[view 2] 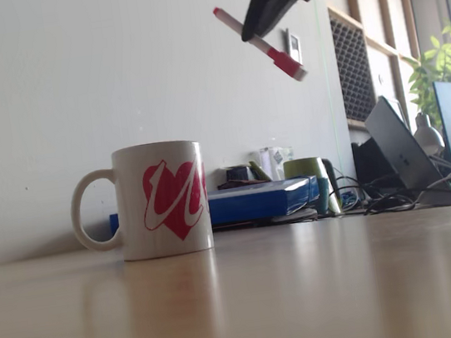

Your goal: Grab the pen and place it in the cup.

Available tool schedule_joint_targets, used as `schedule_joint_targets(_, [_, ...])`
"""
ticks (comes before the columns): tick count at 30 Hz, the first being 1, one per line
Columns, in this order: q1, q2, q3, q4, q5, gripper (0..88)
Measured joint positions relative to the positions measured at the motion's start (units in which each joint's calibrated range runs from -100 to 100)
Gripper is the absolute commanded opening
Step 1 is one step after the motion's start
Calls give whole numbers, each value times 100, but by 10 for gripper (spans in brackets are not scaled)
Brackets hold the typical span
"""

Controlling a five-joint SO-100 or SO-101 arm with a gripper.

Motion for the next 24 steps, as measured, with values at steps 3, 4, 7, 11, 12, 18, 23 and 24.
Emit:
schedule_joint_targets(3, [-273,0,0,-356,29,10])
schedule_joint_targets(4, [-325,0,0,-492,15,10])
schedule_joint_targets(7, [-509,0,0,-873,-39,10])
schedule_joint_targets(11, [-834,0,0,-1322,-20,10])
schedule_joint_targets(12, [-849,0,0,-1424,-29,10])
schedule_joint_targets(18, [-1070,0,0,-2008,-34,10])
schedule_joint_targets(23, [-1077,17,177,-2593,-64,10])
schedule_joint_targets(24, [-1092,25,275,-2746,-44,10])
